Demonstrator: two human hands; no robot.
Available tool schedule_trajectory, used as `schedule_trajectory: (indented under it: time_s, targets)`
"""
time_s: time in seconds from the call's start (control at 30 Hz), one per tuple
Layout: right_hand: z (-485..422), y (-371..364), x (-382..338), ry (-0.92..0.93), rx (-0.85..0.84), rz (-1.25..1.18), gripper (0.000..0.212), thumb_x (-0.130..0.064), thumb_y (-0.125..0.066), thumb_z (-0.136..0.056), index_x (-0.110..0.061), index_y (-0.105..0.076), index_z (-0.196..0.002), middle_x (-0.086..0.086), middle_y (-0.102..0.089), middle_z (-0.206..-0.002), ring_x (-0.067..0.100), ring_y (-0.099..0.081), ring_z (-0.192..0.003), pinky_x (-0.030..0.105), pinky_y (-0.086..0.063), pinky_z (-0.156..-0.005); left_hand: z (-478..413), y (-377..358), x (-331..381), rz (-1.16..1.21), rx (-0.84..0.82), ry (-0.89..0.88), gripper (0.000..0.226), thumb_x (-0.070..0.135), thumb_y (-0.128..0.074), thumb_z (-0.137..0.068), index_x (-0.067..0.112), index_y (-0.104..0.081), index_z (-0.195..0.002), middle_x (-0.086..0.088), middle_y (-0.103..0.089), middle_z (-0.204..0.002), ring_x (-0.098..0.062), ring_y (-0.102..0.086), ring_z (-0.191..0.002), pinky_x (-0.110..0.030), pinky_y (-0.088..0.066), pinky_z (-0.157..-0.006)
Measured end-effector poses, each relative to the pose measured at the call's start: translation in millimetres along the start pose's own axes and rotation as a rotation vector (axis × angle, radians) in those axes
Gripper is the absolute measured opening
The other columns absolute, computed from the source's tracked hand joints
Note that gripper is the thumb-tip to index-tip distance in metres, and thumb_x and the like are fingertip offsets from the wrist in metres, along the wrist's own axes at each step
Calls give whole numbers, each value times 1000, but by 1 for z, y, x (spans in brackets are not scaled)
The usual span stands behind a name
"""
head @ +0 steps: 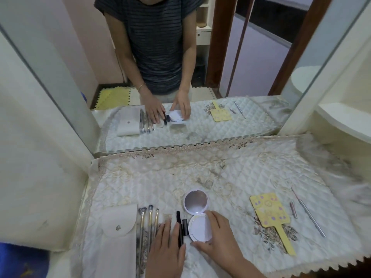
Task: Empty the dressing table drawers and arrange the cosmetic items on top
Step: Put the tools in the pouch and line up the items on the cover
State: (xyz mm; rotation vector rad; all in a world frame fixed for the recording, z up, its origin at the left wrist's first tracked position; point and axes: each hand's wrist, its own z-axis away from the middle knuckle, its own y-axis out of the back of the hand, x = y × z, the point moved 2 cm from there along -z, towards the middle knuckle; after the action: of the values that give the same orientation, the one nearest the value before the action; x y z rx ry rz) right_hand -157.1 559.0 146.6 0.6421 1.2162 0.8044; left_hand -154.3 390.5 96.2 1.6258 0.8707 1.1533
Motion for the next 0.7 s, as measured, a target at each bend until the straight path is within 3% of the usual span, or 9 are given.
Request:
schedule_trajectory:
  time_s: [0.1, 0.2, 0.27, 0.33, 0.43, 0.57, 0.7]
  targets:
    - [8, 18, 15, -53, 52, 73, 83, -61, -43, -71, -11, -36, -137, 6, -37, -140, 24, -32, -133, 29, -28, -109, -4, 4, 4, -22, 76, -24, 51, 47, -15, -92, 16, -49, -115, -16, -70, -108, -26, -45, -108, -27, 2, -117]
    - [15, 31, 49, -141, 132, 71, 60, -49, -54, -69, -9, -63, -112, 12, -63, -113, 32, -61, -106, 37, -51, -88, -13, 9, 19, 14, 117, -64, 51, 45, -16, -93, 13, -50, -114, -16, -63, -117, -27, -45, -109, -25, 0, -117]
    - [20, 44, 70, -192, 185, 16, 46, -35, -60, -73, -8, -64, -110, 13, -62, -113, 33, -58, -107, 40, -47, -92, -20, 10, 41, 23, 133, -138, 50, 43, -15, -93, 12, -49, -114, -12, -53, -124, -28, -44, -113, -23, 0, -116]
    - [25, 64, 92, -254, 271, 2, 39, -26, -61, -79, -9, -63, -114, 10, -58, -120, 32, -52, -116, 38, -41, -99, -29, 1, 69, 11, 112, -222, 49, 42, -14, -94, 14, -49, -115, -10, -56, -126, -26, -43, -115, -22, -5, -114]
    - [33, 91, 130, -328, 280, 11, 35, -21, -58, -86, -8, -60, -118, 10, -54, -127, 30, -46, -123, 36, -36, -105, -41, -19, 119, 21, 31, -328, 38, 40, -35, -84, 20, -49, -114, -2, -50, -128, -21, -49, -116, -23, -26, -103]
    - [38, 127, 183, -314, 251, 27, 37, -19, -54, -90, -11, -54, -125, 7, -49, -134, 25, -41, -126, 34, -34, -107, -55, -48, 193, 76, -96, -332, 50, 47, -45, -69, 22, -49, -112, -4, -57, -126, -19, -46, -114, -29, -48, -89]
    - [32, 153, 226, -299, 253, 11, 41, -16, -58, -86, -11, -53, -127, 12, -48, -136, 30, -40, -127, 36, -34, -106, -67, -78, 250, 73, -188, -290, 53, 53, -43, -70, 29, -48, -117, -5, -38, -137, -24, -39, -122, -32, -33, -90]
